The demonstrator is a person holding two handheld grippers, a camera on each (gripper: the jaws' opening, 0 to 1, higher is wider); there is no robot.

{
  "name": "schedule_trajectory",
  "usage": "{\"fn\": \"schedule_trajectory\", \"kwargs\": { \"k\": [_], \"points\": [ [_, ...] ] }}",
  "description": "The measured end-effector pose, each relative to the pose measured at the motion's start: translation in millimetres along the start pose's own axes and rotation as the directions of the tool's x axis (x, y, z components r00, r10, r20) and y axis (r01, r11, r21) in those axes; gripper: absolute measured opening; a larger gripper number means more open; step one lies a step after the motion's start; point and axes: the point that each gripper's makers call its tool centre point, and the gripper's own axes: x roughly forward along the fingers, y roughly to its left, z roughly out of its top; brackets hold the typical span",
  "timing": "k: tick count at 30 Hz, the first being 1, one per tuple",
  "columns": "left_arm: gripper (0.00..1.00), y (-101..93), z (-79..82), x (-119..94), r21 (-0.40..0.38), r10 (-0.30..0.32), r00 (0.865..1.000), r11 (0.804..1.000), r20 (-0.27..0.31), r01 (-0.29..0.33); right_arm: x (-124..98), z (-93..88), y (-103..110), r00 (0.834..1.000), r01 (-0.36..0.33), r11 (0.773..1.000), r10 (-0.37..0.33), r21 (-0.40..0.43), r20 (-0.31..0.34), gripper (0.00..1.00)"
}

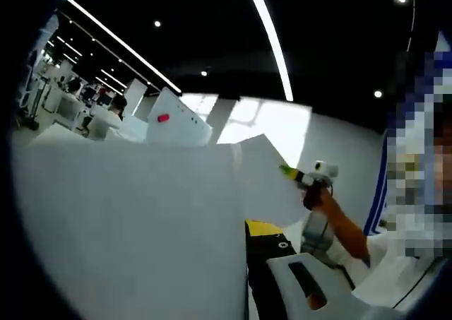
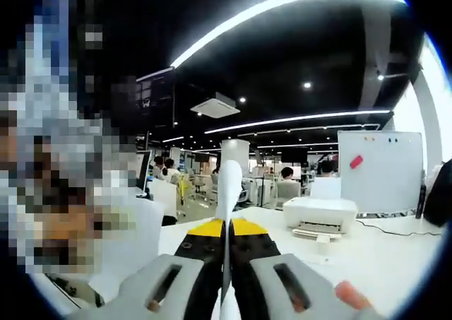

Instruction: Organize the stack of printing papers by aligning and flattening the scattered papers on the table

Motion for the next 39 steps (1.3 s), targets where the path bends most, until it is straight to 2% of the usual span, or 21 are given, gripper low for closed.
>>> {"fn": "schedule_trajectory", "kwargs": {
  "k": [10, 14, 19, 27, 29, 35, 39],
  "points": [
    [0.06, 6.9, -1.2, 2.7, -0.025, 0.014, 1.0, 1.0, 0.008, -0.013, 6.6, 29.8, 47.4, 0.992, -0.114, 0.993, 0.116, -0.031, 0.046, 0.0],
    [0.06, 8.8, -1.1, 1.7, -0.034, 0.018, 1.0, 0.999, 0.014, -0.017, 7.0, 36.9, 55.3, 0.991, -0.119, 0.992, 0.121, -0.046, 0.052, 0.0],
    [0.06, 12.3, -0.4, 1.4, -0.062, 0.016, 0.999, 0.998, 0.033, -0.014, 4.9, 41.5, 67.5, 0.986, -0.156, 0.987, 0.159, -0.041, 0.059, 0.0],
    [0.06, 17.4, -3.0, 1.9, -0.081, 0.024, 0.999, 0.996, 0.042, -0.02, 1.0, 62.5, 104.6, 0.955, -0.275, 0.961, 0.272, 0.01, 0.115, 0.0],
    [0.06, 16.8, -2.7, 2.1, -0.094, 0.02, 0.998, 0.995, 0.056, -0.014, 1.3, 65.6, 111.8, 0.947, -0.297, 0.955, 0.295, 0.0, 0.124, 0.0],
    [0.06, 17.3, -6.1, 2.8, -0.138, 0.013, 0.996, 0.99, 0.087, -0.001, 4.9, 60.8, 122.5, 0.939, -0.329, 0.944, 0.324, 0.029, 0.113, 0.0],
    [0.06, 17.5, -7.1, 2.7, -0.159, 0.01, 0.995, 0.987, 0.099, 0.006, 8.9, 50.0, 125.3, 0.944, -0.323, 0.946, 0.32, 0.026, 0.084, 0.0]
  ]
}}
